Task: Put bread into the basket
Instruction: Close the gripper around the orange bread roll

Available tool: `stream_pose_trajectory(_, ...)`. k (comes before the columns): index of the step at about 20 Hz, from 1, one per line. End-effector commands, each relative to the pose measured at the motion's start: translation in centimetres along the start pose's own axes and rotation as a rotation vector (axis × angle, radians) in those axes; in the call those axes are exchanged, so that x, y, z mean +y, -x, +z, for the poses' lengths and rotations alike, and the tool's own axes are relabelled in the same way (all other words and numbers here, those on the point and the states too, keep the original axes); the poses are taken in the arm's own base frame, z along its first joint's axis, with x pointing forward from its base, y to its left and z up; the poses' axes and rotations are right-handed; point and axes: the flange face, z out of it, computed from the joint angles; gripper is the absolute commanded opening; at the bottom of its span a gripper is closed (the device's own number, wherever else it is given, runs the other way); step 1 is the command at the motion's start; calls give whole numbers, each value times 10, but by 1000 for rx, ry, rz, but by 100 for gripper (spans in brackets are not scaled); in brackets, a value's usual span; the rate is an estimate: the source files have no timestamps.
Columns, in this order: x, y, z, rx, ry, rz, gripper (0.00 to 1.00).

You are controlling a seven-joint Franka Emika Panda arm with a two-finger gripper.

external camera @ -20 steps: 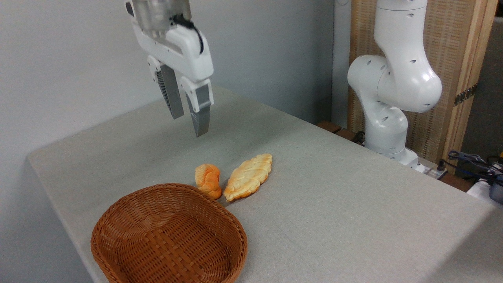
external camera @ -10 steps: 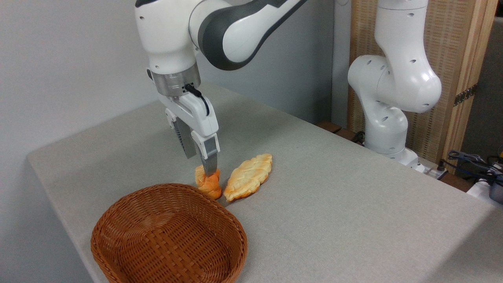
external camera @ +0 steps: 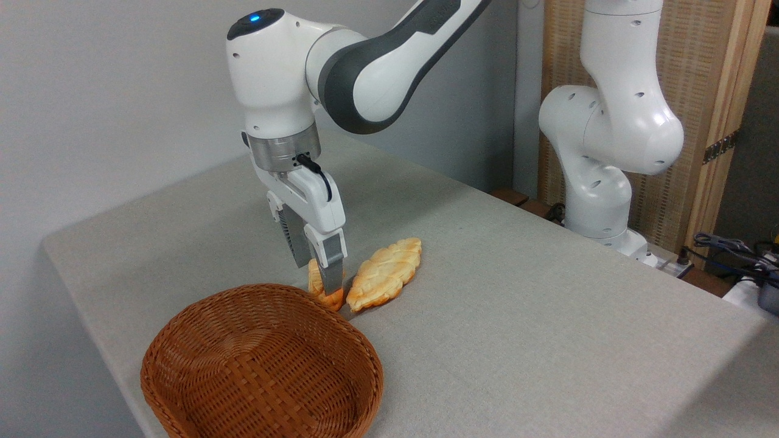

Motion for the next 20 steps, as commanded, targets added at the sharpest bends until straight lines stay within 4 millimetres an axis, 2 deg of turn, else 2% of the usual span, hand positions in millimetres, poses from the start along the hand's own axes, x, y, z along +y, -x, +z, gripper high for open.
stream_pose_trajectory(1,4,2,0,7,-19,12,32)
stream_pose_trajectory(12,10,2,0,-17,-2,21,31)
stream_pose_trajectory(15,9,2,-1,-16,-3,23,28)
stream_pose_trajectory(20,8,0,-10,-6,-8,17,28)
